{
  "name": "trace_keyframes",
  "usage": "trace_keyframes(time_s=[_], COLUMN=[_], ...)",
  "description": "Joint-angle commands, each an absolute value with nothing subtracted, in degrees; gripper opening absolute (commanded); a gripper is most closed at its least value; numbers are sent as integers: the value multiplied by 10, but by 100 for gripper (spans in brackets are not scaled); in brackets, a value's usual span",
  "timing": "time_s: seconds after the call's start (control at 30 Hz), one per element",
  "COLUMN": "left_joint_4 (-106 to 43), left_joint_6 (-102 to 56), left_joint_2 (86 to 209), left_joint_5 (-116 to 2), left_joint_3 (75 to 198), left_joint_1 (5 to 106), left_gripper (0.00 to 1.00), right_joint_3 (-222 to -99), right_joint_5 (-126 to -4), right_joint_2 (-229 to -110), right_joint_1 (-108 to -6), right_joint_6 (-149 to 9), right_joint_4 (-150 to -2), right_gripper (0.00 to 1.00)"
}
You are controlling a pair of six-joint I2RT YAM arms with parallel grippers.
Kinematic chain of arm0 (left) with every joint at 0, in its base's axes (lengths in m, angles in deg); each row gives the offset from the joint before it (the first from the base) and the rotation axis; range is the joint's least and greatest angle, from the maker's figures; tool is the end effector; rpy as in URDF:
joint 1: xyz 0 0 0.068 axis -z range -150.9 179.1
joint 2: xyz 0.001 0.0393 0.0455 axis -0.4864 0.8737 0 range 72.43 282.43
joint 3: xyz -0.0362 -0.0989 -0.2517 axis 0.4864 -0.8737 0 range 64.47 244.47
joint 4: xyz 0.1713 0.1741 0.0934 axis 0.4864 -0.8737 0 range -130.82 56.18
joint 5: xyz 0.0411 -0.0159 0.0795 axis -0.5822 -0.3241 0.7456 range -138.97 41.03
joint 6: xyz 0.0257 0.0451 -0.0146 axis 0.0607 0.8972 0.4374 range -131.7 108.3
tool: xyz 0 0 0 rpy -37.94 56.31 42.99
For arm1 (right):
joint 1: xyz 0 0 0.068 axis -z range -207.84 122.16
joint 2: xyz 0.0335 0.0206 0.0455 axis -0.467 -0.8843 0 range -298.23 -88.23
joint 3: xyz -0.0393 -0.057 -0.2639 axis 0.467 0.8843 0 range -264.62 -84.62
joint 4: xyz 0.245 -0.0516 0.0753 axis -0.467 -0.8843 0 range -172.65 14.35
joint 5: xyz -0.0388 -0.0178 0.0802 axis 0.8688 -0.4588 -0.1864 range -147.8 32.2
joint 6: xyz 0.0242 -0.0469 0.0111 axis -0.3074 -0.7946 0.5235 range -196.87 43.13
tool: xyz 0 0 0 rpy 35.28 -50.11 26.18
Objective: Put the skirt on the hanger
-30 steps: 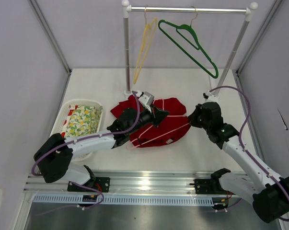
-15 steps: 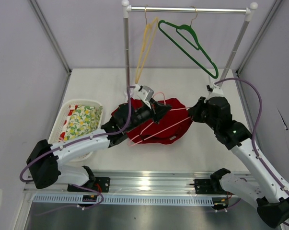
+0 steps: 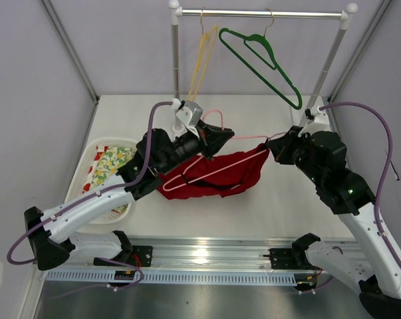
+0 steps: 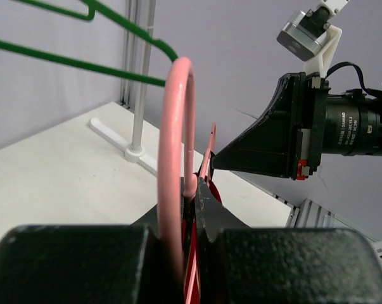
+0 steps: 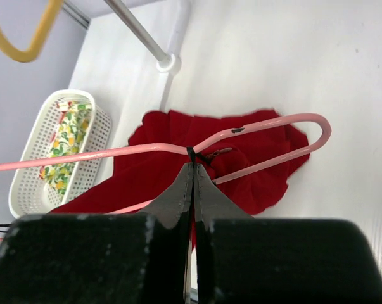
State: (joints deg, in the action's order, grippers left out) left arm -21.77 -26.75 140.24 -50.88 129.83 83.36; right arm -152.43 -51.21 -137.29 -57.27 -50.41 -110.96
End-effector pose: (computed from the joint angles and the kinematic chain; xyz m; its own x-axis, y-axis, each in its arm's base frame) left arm 0.1601 -0.2245 0.4258 -0.1215 -0.2756 -0.9536 0.8272 0.5029 -0.2507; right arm 0.1453 0.0773 0.4173 -0.3971 0.2842 -0.8727 -0.2405 0.8854 0.3978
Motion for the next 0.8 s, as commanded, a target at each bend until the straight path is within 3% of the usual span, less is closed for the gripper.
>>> trace_keyframes(time_s=[0.0, 0.2, 0.33, 0.47, 0.77], left_joint_4=[-234, -325, -371, -383, -389], left_joint_6=[-244, -223, -215, -206, -216], left_joint_2=[1378, 1404, 1420, 1427, 1425], left_joint_5=[-514, -535, -557, -567, -625], left_joint_3=[1385, 1490, 1549, 1549, 1510], left_joint_1=[837, 837, 837, 836, 811], left_gripper=[0, 0, 0, 0, 0], right_joint_3=[-1576, -1604, -1625, -1642, -1660], right_joint_5=[-531, -531, -544, -568, -726], right_joint_2=[-1367, -1370, -1370, -1364, -1333], right_joint_1=[-576, -576, -576, -576, -576], right_joint_6=[-525, -537, -550, -571, -643], right_joint_4=[-1129, -1140, -1141, -1141, -1105], right_gripper=[0, 9, 26, 38, 54])
